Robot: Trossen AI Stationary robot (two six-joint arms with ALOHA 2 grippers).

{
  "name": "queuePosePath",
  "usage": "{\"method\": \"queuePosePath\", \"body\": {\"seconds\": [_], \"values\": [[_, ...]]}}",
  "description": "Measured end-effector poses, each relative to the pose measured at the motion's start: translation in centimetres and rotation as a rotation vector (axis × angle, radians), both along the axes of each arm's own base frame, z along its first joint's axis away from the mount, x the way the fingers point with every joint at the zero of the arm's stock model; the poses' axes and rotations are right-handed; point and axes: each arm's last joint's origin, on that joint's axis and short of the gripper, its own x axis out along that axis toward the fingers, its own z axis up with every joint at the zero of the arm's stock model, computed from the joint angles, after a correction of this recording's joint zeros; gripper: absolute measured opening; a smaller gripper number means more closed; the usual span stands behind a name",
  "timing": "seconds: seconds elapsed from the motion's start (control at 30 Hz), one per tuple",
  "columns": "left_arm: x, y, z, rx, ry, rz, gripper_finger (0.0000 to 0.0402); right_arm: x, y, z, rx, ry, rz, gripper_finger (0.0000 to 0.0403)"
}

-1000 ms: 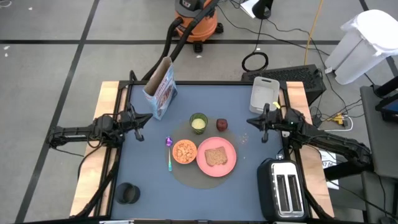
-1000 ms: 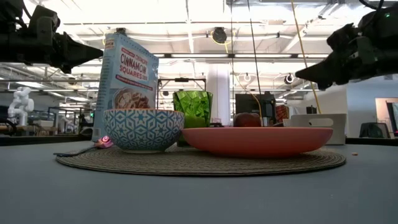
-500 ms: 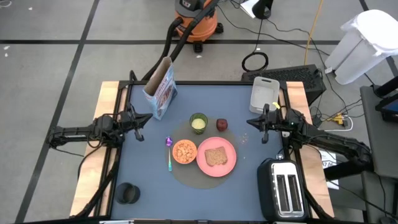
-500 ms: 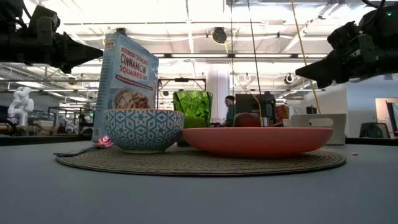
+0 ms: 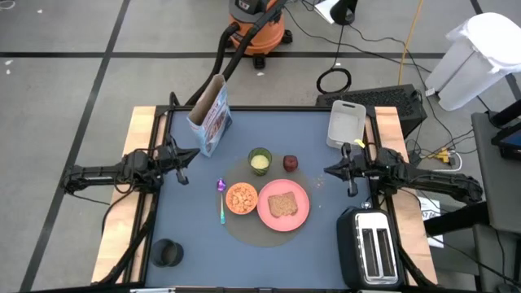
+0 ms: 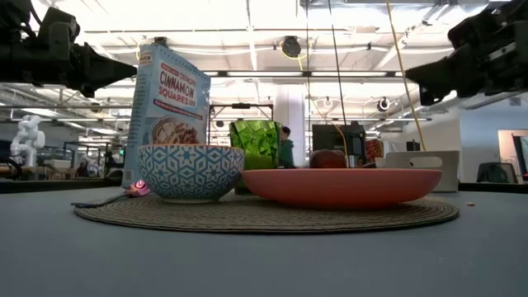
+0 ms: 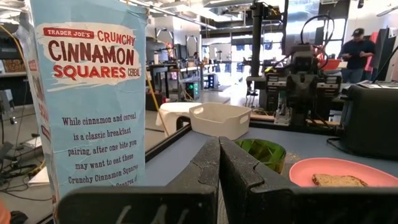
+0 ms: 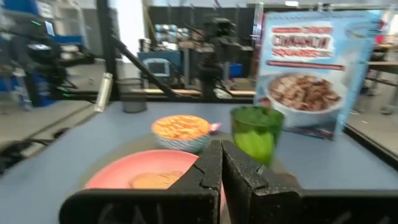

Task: Arrange a breakfast setting
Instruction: Return to Home Position

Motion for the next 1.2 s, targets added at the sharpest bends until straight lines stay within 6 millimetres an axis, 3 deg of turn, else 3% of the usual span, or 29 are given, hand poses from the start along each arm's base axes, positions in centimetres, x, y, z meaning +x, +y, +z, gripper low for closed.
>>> {"method": "queuePosePath", "body": {"seconds": [0.47,0.9,1.2], "values": [[0.0,0.0,0.0,0.000,0.000,0.000,0.0005,-0.7,1.5,0.6,0.057,-0.070,0.137,0.0000],[0.0,0.0,0.0,0.000,0.000,0.000,0.0005,-0.8,1.2,0.1,-0.020,-0.040,-0.011,0.0000],[0.0,0.0,0.0,0.000,0.000,0.000,0.0005,-0.8,1.2,0.1,-0.037,-0.035,-0.015,0.0000]]}}
